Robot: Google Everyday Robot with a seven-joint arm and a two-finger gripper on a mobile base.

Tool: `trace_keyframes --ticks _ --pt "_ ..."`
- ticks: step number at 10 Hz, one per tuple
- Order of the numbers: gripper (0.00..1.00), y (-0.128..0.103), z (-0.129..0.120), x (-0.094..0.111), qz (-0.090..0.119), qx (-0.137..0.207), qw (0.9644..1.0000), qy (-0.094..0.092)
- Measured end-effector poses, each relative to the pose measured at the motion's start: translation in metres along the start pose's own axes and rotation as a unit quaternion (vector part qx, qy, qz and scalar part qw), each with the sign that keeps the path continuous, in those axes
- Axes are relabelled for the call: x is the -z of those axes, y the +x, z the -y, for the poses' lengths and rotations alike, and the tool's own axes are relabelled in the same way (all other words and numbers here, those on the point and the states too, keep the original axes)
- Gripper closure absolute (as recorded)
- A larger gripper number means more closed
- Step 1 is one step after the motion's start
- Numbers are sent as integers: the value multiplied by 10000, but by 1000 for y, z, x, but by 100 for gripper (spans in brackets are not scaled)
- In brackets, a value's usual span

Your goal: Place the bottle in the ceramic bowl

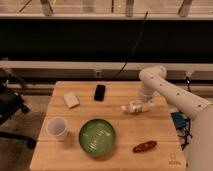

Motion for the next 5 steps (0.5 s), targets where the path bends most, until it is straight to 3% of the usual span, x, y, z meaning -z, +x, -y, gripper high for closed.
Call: trace_keyframes --ticks 2,5 --pt "96 -9 -8 19 -43 34 10000 -2" --pt "96 -12 -12 22 -87 67 9999 -20"
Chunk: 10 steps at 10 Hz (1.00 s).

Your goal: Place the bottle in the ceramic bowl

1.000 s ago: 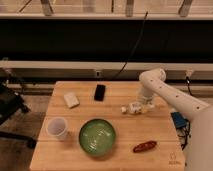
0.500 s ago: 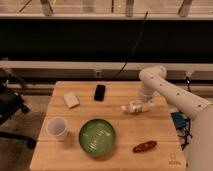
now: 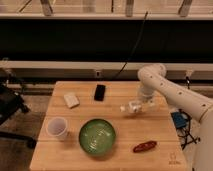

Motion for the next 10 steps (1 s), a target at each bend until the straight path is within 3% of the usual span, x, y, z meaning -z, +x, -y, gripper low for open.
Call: trace_keyframes --ticks 4,8,10 --pt "96 -23 -17 19 -85 157 9998 -36" --pt "96 -31 -23 22 -177 267 9995 -73" --pt "96 -54 -36 27 -219 356 9991 -121"
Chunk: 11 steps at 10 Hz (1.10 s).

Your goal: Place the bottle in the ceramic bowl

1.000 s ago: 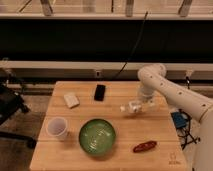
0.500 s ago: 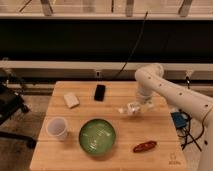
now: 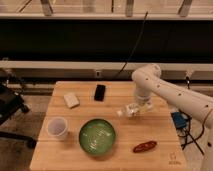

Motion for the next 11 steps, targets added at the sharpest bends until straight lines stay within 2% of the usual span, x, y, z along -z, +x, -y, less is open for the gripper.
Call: trace_keyframes --ticks 4,6,9,11 --pt "96 -20 -11 3 -80 184 9998 -33" --pt "96 -47 -19 6 -107 366 9992 -87" --pt "96 -71 -25 8 -181 611 9979 -134" --pt "96 -76 -30 9 -228 705 9971 -161"
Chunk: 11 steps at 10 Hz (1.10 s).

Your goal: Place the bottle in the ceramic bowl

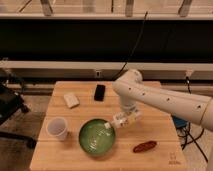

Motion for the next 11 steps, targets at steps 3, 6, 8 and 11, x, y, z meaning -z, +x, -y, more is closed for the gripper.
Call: trace_keyframes --ticks 3,6,8,11 --pt "96 -31 -3 0 -22 297 9995 -71" --pt "96 -44 -4 -1 -96 524 9985 -110" --pt "96 -54 -5 -2 -115 666 9977 -94" --pt "96 -64 -9 -2 -127 817 9965 -72"
